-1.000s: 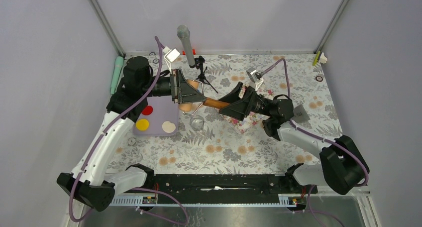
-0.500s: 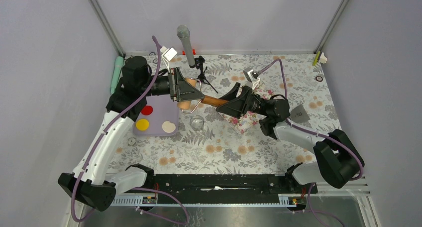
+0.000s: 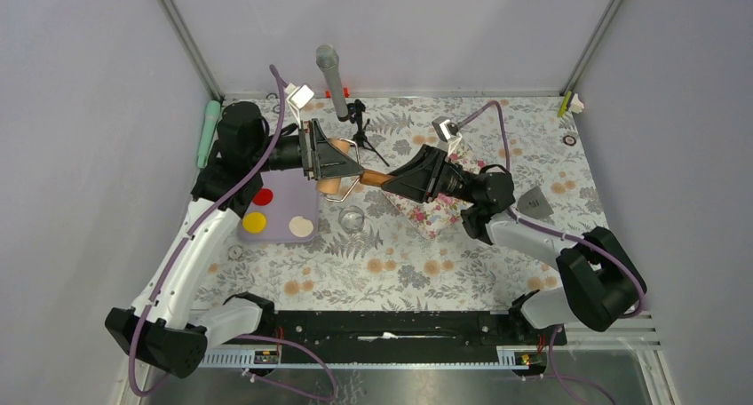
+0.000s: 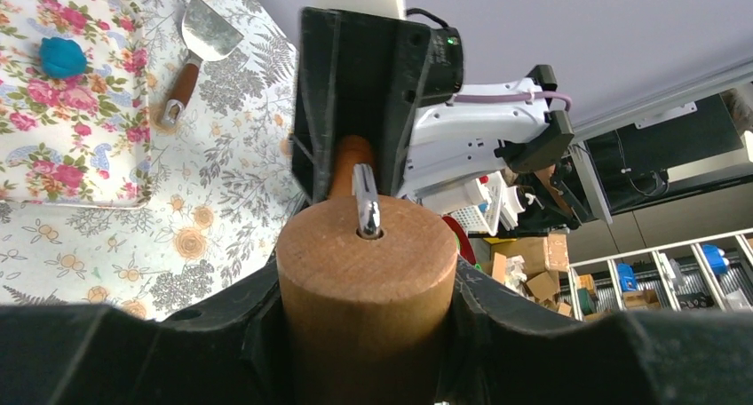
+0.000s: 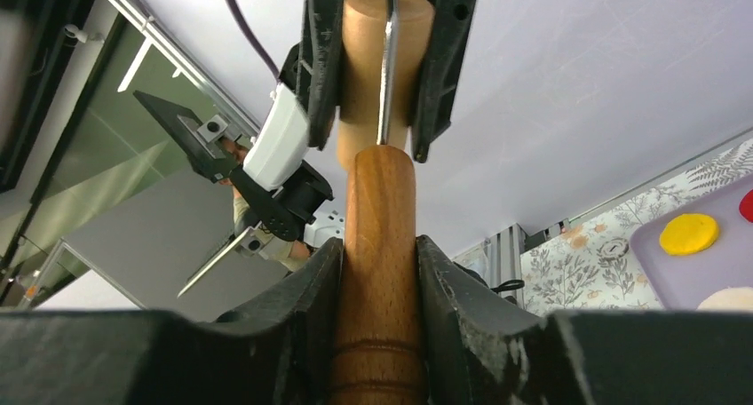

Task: Roll out the dumpling wrappers from the dough
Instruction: Pick up the rolling pin from the center of the board.

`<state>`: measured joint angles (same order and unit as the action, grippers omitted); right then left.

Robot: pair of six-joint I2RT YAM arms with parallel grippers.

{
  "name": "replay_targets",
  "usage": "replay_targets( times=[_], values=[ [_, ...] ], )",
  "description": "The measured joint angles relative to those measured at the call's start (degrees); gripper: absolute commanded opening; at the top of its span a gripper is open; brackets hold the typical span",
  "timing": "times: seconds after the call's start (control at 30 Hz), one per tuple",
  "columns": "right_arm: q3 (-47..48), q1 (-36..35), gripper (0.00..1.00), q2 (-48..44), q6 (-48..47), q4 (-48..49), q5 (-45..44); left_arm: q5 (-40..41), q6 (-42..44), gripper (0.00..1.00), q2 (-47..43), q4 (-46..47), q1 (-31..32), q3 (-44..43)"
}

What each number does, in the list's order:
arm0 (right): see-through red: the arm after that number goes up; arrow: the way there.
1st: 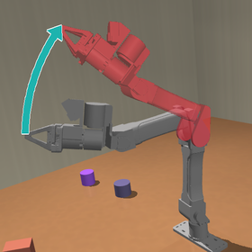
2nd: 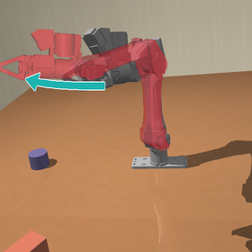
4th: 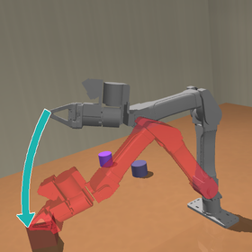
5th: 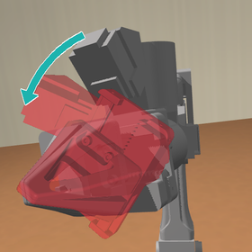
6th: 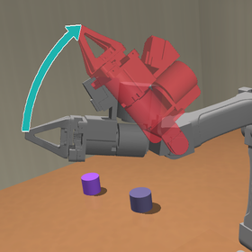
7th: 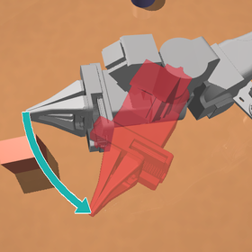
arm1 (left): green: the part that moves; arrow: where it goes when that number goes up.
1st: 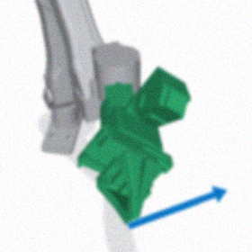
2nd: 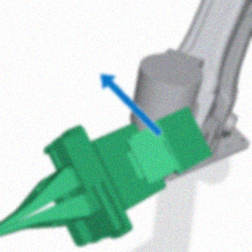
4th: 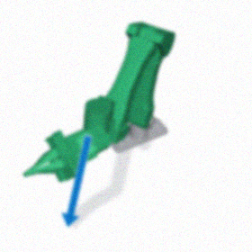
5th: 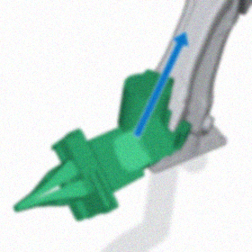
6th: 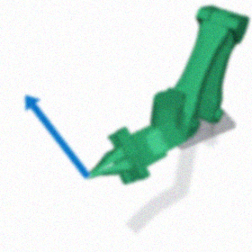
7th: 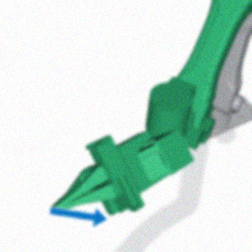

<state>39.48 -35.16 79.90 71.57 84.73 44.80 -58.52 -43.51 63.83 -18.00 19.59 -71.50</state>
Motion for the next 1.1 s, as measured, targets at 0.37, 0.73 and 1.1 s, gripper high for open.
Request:
replay_targets(
  times=[0.37,0.73,1.1],
  values=[
    [0.6,0.1,0.64,1.4,0.6,0.1,-0.2,-0.3,0.1,0.0,-0.1,-0.1,-0.7,0.0],
    [0.9,0.1,0.48,1.6,0.3,-0.2,-0.1,-0.7,0.2,0.0,0.7,-0.5,-1.2,-0.2],
    [1.2,0.2,0.0,2.1,-1.0,-3.1,-0.3,-1.5,1.7,0.0,2.1,-4.2,-2.0,-1.9]
  ],
)
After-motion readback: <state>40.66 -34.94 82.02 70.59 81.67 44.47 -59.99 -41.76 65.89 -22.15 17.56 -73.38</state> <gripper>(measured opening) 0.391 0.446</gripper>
